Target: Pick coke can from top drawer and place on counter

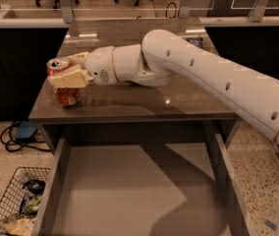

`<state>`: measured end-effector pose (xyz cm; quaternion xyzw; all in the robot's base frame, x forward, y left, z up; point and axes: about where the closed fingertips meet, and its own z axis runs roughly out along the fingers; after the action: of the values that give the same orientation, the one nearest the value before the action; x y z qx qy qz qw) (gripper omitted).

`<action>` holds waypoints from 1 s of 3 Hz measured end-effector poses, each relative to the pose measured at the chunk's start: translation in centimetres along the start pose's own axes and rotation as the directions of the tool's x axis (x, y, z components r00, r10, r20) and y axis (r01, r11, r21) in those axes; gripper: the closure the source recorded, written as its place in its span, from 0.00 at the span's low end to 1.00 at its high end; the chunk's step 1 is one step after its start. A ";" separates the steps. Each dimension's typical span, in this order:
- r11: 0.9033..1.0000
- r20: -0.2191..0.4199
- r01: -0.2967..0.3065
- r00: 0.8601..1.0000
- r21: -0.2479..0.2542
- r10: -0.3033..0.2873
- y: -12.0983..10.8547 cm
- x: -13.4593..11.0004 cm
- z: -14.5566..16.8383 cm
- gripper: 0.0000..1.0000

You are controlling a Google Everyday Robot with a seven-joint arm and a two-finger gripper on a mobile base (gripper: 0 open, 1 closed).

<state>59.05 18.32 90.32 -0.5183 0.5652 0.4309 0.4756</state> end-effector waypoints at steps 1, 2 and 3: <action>1.000 0.001 0.011 1.000 0.013 -0.011 -2.9 -0.9 2.1 1.00; 0.999 -0.015 0.020 1.000 0.038 -0.019 -5.6 -1.3 3.4 1.00; 0.998 -0.022 0.018 1.000 0.057 -0.016 -7.9 -0.8 3.9 1.00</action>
Offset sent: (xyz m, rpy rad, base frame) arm 0.0959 0.0378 0.0086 -0.0388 -0.0381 -0.0717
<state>67.25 21.60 90.49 -0.5138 0.5778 0.4051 0.4878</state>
